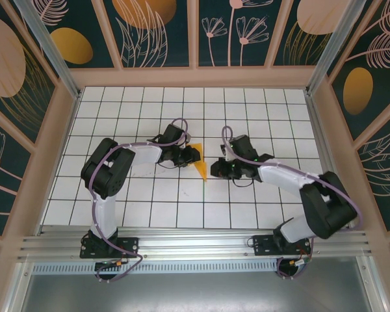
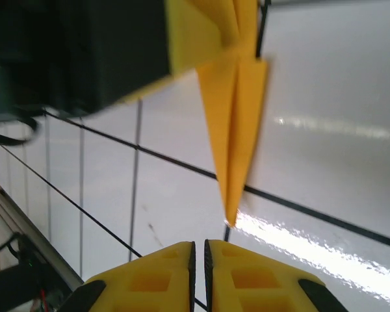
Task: Fold a paper plane with a square sheet of paper (pick it up from the middle)
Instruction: Fold the wing for the fifth time at the center of the table.
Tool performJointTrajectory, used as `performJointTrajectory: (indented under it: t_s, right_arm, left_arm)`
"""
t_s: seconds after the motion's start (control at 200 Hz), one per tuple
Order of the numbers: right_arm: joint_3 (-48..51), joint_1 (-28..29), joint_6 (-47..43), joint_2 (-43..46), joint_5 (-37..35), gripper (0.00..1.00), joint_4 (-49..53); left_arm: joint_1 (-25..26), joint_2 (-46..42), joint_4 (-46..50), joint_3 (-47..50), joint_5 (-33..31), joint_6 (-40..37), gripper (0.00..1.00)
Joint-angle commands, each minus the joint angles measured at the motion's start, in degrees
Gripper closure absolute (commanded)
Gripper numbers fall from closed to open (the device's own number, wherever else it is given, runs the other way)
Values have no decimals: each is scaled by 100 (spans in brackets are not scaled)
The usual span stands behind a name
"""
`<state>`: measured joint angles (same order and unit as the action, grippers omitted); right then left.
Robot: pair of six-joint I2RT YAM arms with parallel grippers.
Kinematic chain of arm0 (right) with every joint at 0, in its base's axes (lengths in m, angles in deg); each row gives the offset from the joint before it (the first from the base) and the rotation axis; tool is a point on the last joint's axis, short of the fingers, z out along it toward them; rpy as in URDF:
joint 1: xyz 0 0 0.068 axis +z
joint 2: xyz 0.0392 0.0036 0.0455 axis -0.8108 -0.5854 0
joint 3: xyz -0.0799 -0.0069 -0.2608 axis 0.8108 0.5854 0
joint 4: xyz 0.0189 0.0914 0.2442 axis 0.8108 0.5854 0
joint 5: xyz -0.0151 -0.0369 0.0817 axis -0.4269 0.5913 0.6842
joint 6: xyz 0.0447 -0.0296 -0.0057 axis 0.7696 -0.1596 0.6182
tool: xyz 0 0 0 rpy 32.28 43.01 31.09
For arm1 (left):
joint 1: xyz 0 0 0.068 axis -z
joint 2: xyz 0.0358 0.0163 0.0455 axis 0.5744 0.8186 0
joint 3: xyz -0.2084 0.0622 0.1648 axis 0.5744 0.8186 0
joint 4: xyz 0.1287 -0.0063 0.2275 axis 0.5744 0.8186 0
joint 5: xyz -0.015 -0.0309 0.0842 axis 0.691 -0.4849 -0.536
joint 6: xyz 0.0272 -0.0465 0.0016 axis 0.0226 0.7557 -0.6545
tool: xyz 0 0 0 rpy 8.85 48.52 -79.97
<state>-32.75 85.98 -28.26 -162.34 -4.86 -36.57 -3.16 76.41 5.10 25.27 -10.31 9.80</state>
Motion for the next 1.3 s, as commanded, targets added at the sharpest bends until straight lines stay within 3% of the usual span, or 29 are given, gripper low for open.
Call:
performJointTrajectory:
  t_s: [0.0, 0.21, 0.505, 0.801, 1.071, 1.296]
  right_arm:
    - [-191, -1, 118, -54, -44, 85, -252]
    - [-835, 383, 62, -1139, 56, 88, -489]
    - [-1224, 327, 8, -2270, 56, 92, -693]
    - [-869, 176, 26, -2555, -54, 93, -732]
    - [-669, 88, 68, -2589, 108, 94, -696]
    - [-746, 79, 97, -2656, 156, 94, -619]
  left_arm:
    - [-88, 406, 267, 112, -908, -228, 72]
    - [-88, 373, 221, 79, -822, -171, 74]
    - [-88, 204, 133, 93, -616, -85, 74]
    - [-88, -46, -17, -60, -342, -66, 72]
    - [-88, -503, -1111, 559, 444, 129, 69]
    - [-43, -286, -997, 634, 315, 0, 72]
